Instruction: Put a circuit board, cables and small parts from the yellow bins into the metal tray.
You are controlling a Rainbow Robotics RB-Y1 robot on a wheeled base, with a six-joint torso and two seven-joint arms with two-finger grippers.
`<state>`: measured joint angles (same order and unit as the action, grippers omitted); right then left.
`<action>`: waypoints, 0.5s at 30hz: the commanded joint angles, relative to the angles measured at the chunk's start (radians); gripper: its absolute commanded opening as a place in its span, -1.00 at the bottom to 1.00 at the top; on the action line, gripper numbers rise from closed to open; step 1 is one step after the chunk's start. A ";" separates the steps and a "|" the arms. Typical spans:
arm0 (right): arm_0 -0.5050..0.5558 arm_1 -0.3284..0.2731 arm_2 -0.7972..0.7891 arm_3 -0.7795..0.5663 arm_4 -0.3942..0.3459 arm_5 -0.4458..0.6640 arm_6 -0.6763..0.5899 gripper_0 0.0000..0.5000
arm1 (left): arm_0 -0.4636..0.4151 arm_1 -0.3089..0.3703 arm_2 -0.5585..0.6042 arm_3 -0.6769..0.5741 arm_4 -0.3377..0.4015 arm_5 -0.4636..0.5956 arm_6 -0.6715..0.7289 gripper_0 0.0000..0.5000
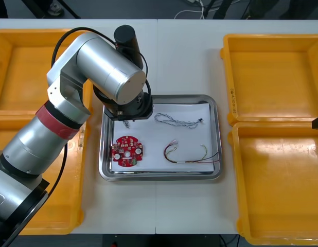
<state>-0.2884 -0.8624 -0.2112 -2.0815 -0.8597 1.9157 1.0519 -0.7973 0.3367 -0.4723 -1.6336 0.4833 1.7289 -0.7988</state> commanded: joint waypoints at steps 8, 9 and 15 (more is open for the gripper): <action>0.008 0.039 -0.053 0.072 0.042 -0.083 0.145 1.00 | -0.048 -0.022 -0.014 0.003 -0.023 -0.014 0.024 -0.62; 0.008 0.046 -0.053 0.074 0.041 -0.092 0.146 1.00 | -0.048 -0.021 -0.014 0.003 -0.023 -0.014 0.026 -0.12; 0.008 0.092 -0.051 0.074 0.031 -0.112 0.171 1.00 | -0.048 -0.015 -0.014 0.003 -0.029 -0.019 0.030 1.00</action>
<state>-0.2877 -0.7987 -0.2286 -2.0012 -0.8214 1.8142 1.2132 -0.7973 0.3365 -0.4724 -1.6232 0.4678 1.7226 -0.7987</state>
